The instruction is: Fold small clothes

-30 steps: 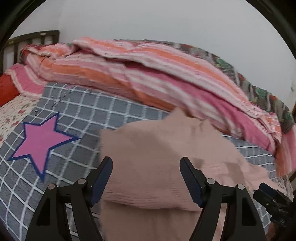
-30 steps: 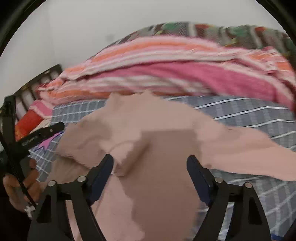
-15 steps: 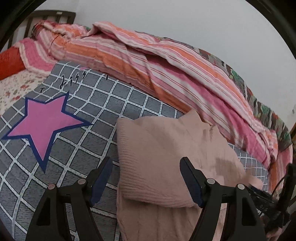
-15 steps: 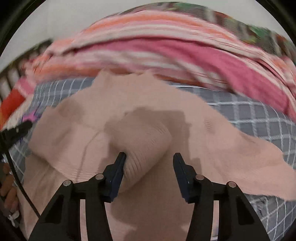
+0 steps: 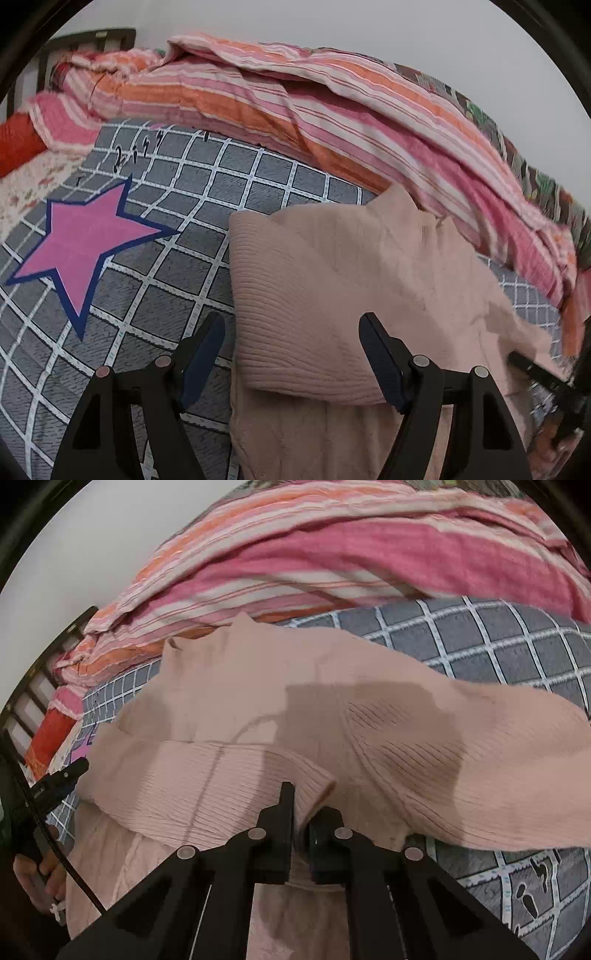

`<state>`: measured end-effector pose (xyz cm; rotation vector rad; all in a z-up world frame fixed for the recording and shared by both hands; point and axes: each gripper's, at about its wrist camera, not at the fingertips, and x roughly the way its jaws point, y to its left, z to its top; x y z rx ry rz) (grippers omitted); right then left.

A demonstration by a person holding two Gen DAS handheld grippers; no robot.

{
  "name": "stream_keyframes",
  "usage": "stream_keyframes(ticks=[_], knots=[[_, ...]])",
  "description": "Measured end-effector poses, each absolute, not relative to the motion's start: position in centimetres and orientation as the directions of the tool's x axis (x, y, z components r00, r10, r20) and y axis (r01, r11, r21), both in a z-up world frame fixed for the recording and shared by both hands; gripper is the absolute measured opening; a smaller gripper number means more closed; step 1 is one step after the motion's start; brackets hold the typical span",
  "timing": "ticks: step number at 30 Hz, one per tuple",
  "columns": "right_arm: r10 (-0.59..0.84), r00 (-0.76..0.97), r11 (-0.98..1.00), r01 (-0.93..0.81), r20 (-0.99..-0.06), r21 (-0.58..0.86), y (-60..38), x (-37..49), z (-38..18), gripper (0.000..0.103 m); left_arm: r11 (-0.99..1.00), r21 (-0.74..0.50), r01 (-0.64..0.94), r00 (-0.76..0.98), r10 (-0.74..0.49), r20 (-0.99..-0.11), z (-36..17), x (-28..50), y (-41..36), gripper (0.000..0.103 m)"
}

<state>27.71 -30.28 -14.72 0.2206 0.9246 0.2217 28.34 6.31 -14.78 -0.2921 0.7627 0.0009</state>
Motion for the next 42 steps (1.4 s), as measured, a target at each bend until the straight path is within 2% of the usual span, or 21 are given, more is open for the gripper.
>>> stream_keyframes(ticks=[5, 12, 17, 19, 21, 23, 27, 29, 30, 33, 34, 35, 40, 42], knots=[[0.291, 0.685, 0.951, -0.132, -0.668, 0.279, -30.3, 27.0, -12.2, 0.004, 0.97, -0.216, -0.109, 0.735, -0.067, -0.675, -14.4, 28.1, 5.7, 0.073], [0.256, 0.768, 0.958, -0.121, -0.587, 0.259, -30.7, 26.7, -11.1, 0.004, 0.977, -0.185, -0.104, 0.748, -0.046, -0.662, -14.0, 27.8, 5.4, 0.073], [0.152, 0.646, 0.982, -0.011, -0.748, 0.19, -30.6, 29.2, -14.8, 0.004, 0.981, -0.162, -0.104, 0.731, -0.035, -0.681, -14.4, 28.1, 5.0, 0.073], [0.146, 0.625, 0.981, 0.007, -0.767, 0.193, -30.9, 29.5, -15.1, 0.005, 0.984, -0.136, -0.117, 0.705, -0.014, -0.709, -15.0, 28.6, 4.8, 0.073], [0.129, 0.653, 0.983, 0.016, -0.746, 0.185, -31.1, 28.9, -14.6, 0.009, 0.987, -0.105, -0.125, 0.668, 0.006, -0.744, -15.8, 29.3, 4.5, 0.073], [0.107, 0.676, 0.986, 0.024, -0.729, 0.167, -31.3, 28.2, -14.1, 0.028, 0.988, -0.082, -0.129, 0.638, 0.02, -0.77, -16.5, 29.9, 4.3, 0.074], [0.097, 0.721, 0.985, 0.032, -0.686, 0.172, -32.2, 27.0, -12.5, 0.039, 0.987, -0.099, -0.127, 0.639, 0.005, -0.769, -16.7, 29.9, 4.6, 0.075], [0.068, 0.725, 0.985, 0.061, -0.685, 0.162, -33.1, 26.7, -11.6, 0.049, 0.986, -0.112, -0.127, 0.64, -0.005, -0.768, -16.8, 29.9, 4.7, 0.076], [0.034, 0.727, 0.986, 0.086, -0.686, 0.14, -34.0, 26.1, -10.7, 0.05, 0.985, -0.118, -0.127, 0.641, -0.009, -0.767, -16.8, 29.9, 4.8, 0.076], [-0.042, 0.749, 0.987, 0.135, -0.661, 0.09, -36.9, 23.9, -9.1, 0.072, 0.985, -0.117, -0.127, 0.642, -0.008, -0.766, -16.8, 29.8, 4.6, 0.077], [-0.079, 0.755, 0.984, 0.163, -0.651, 0.07, -38.3, 22.9, -8.8, 0.084, 0.985, -0.114, -0.126, 0.643, -0.006, -0.766, -16.8, 29.8, 4.6, 0.077], [-0.127, 0.755, 0.977, 0.206, -0.643, 0.049, -40.2, 21.7, -8.5, 0.091, 0.986, -0.112, -0.126, 0.644, -0.005, -0.765, -16.8, 29.8, 4.5, 0.077], [-0.249, 0.699, 0.927, 0.373, -0.67, 0.045, -48.8, 16.8, -9.5, 0.091, 0.985, -0.113, -0.128, 0.646, -0.004, -0.763, -16.7, 29.8, 4.5, 0.077], [-0.241, 0.677, 0.905, 0.416, -0.696, 0.091, -51.6, 15.4, -10.6, 0.091, 0.985, -0.111, -0.129, 0.647, -0.002, -0.762, -16.7, 29.8, 4.5, 0.077]])
